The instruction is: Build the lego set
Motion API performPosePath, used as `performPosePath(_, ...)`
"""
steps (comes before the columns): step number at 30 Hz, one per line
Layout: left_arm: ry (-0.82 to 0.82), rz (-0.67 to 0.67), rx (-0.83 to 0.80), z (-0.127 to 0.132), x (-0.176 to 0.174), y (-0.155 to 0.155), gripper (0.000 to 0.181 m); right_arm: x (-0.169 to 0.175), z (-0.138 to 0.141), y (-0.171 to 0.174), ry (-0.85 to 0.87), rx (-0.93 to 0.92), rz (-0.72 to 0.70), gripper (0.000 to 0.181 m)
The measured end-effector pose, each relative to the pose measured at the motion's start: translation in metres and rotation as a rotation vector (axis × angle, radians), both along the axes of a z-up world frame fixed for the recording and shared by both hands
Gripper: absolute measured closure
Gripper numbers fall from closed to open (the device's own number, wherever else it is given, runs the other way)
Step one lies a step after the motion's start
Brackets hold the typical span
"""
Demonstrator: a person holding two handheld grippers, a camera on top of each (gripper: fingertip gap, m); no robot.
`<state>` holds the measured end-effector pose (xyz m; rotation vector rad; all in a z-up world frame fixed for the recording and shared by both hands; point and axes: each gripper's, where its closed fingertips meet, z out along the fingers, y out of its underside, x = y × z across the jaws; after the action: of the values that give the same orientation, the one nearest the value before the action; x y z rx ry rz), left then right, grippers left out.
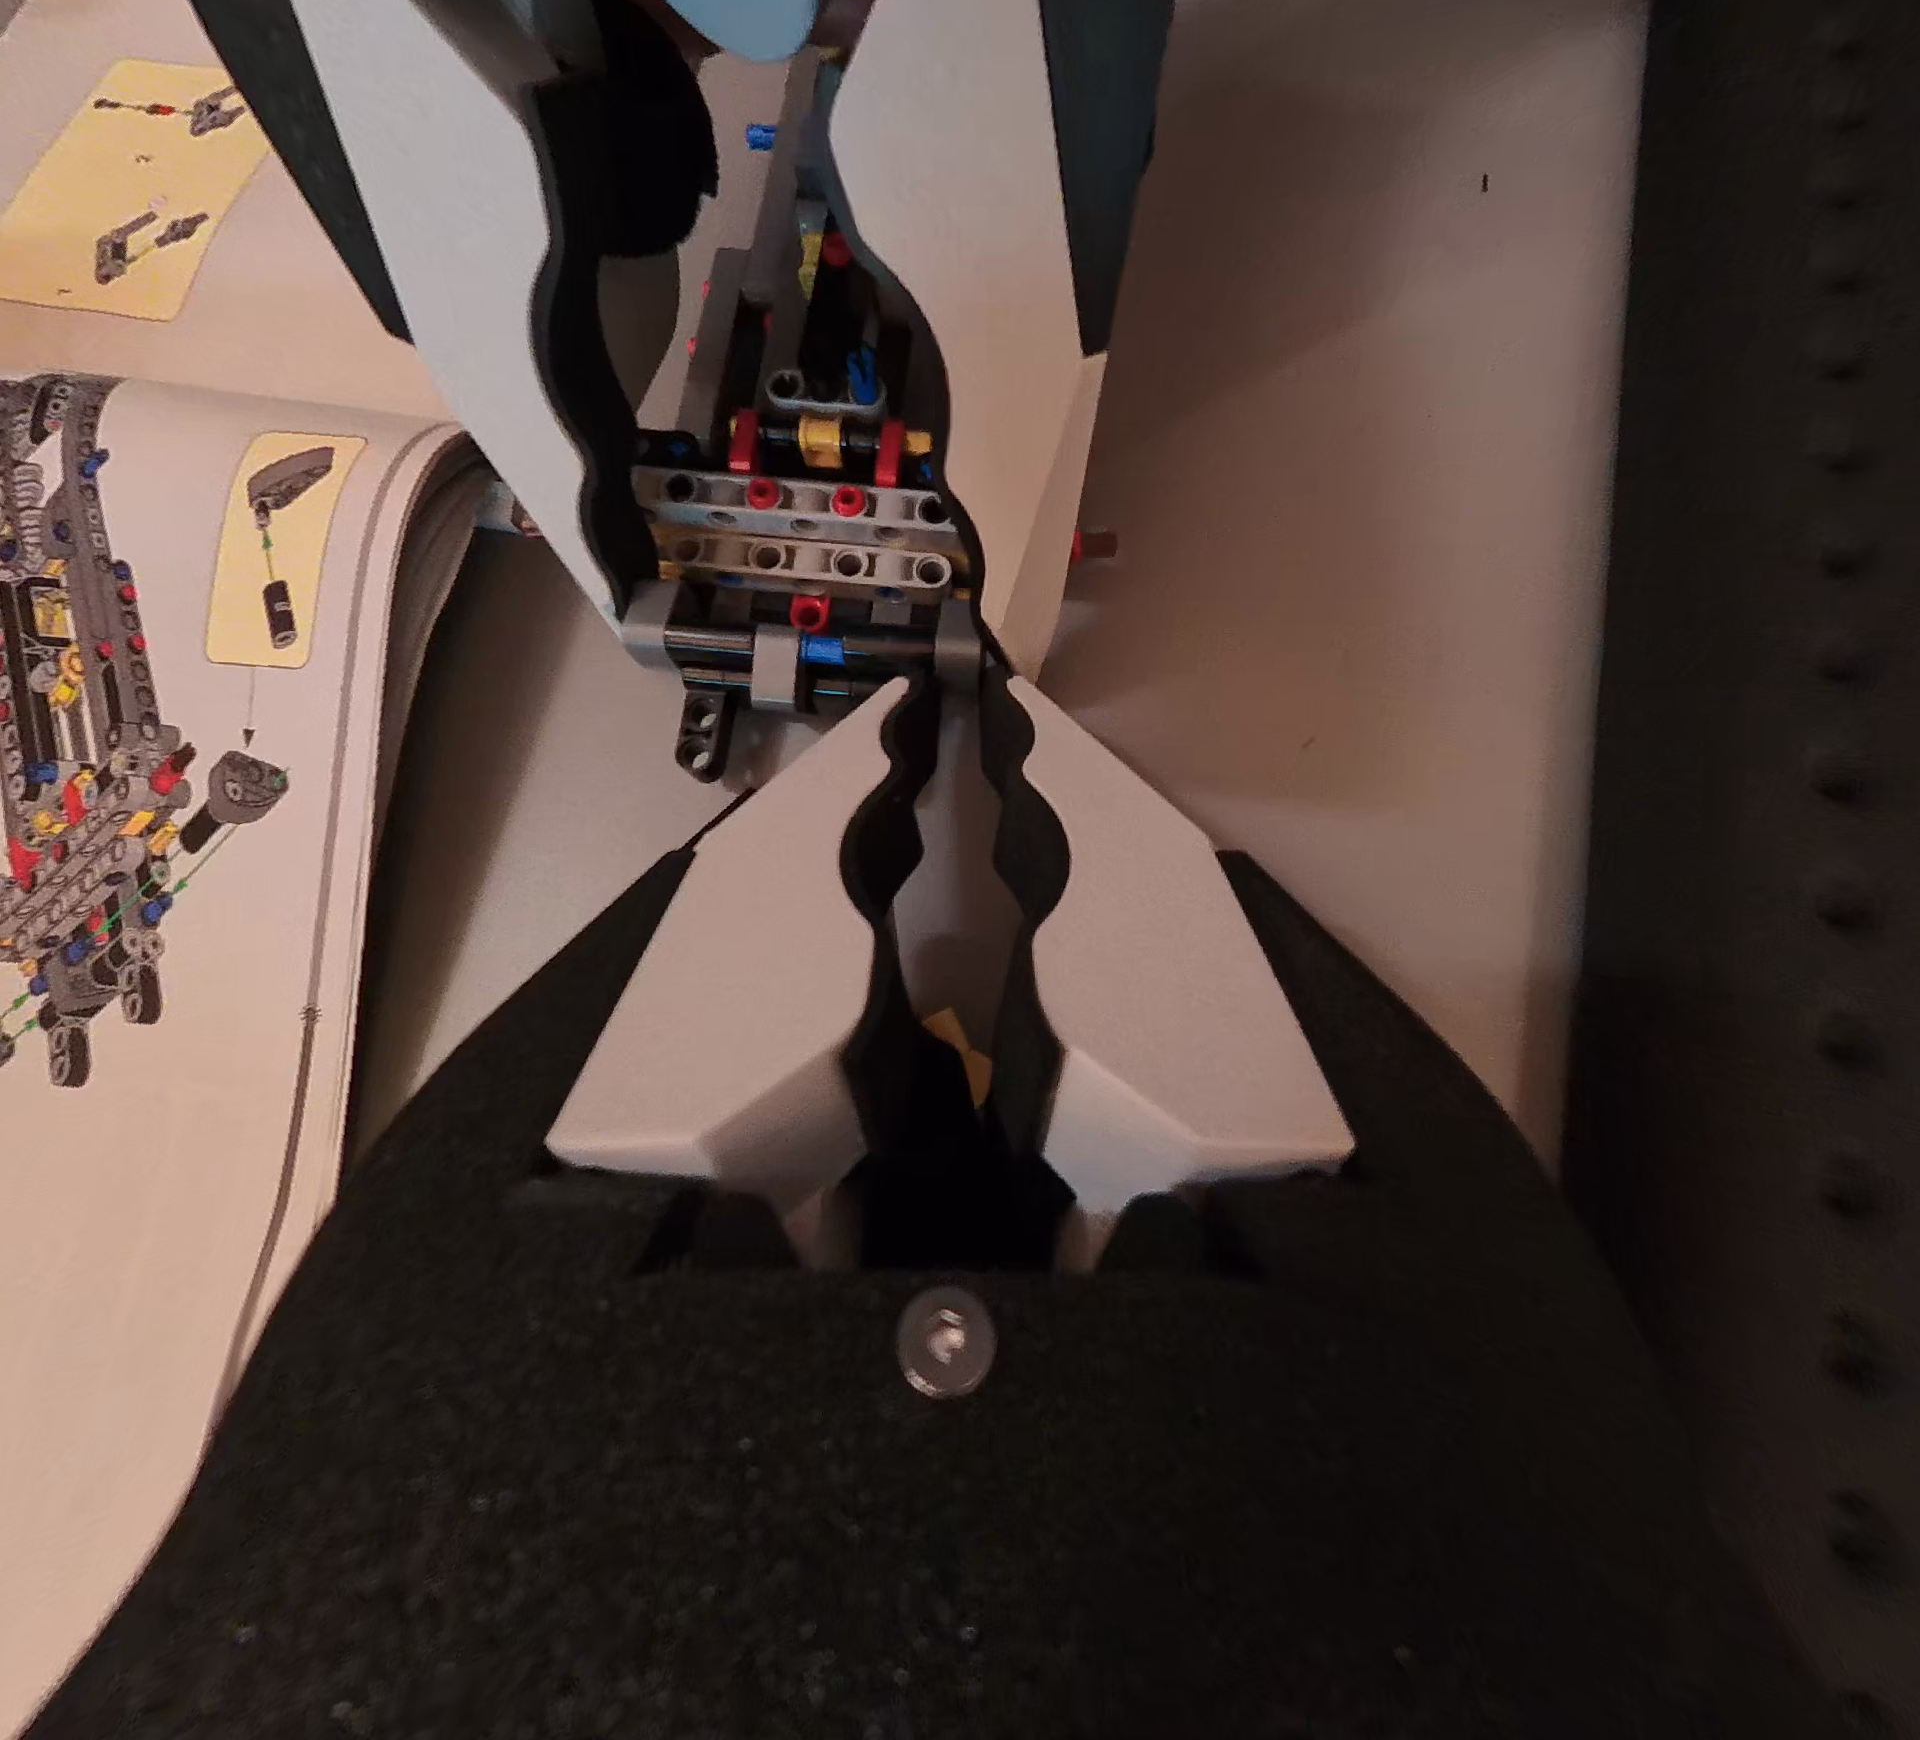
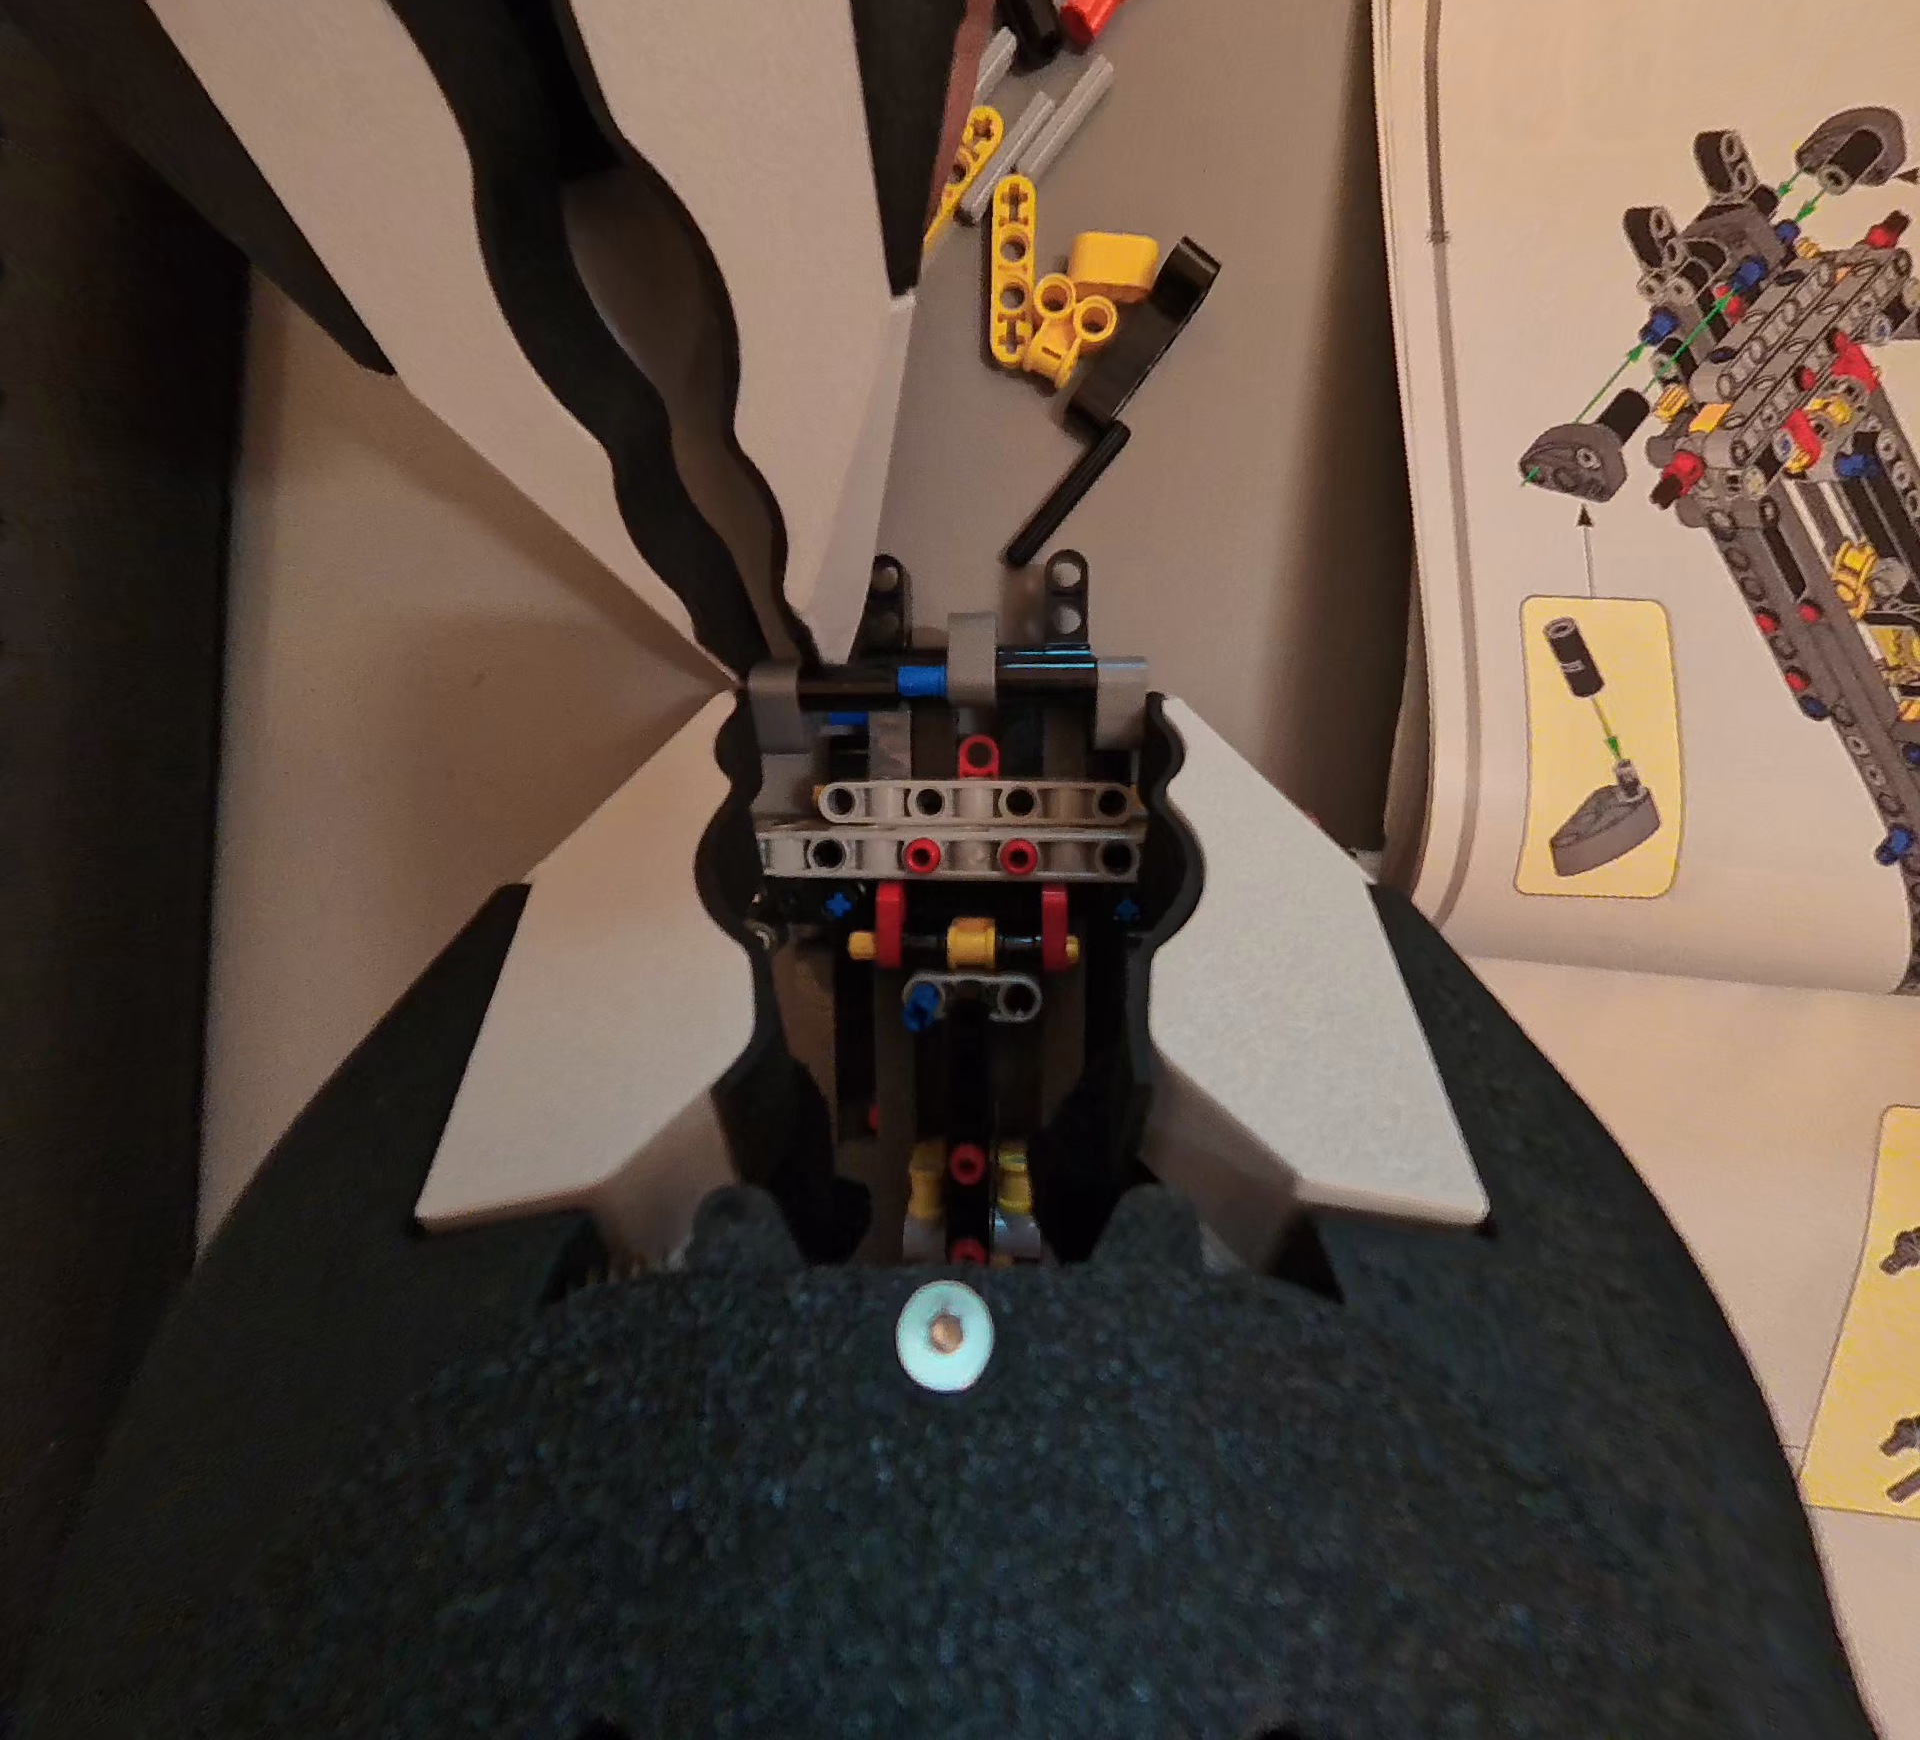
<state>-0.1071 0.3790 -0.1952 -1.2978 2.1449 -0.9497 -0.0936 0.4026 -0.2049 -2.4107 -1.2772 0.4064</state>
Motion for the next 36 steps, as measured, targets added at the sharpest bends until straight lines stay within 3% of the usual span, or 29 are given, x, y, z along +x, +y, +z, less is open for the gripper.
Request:
performPosePath(27,0.074,0.02,-0.094,-0.004,0.002,0.002,0.175,0.004,-0.002,0.003,-0.025,-0.004,-0.031,0.113)
performPosePath(36,0.086,0.008,0.012,-0.01,-0.009,0.008,0.164,0.005,-0.001,0.004,0.004,-0.032,-0.058,0.114)
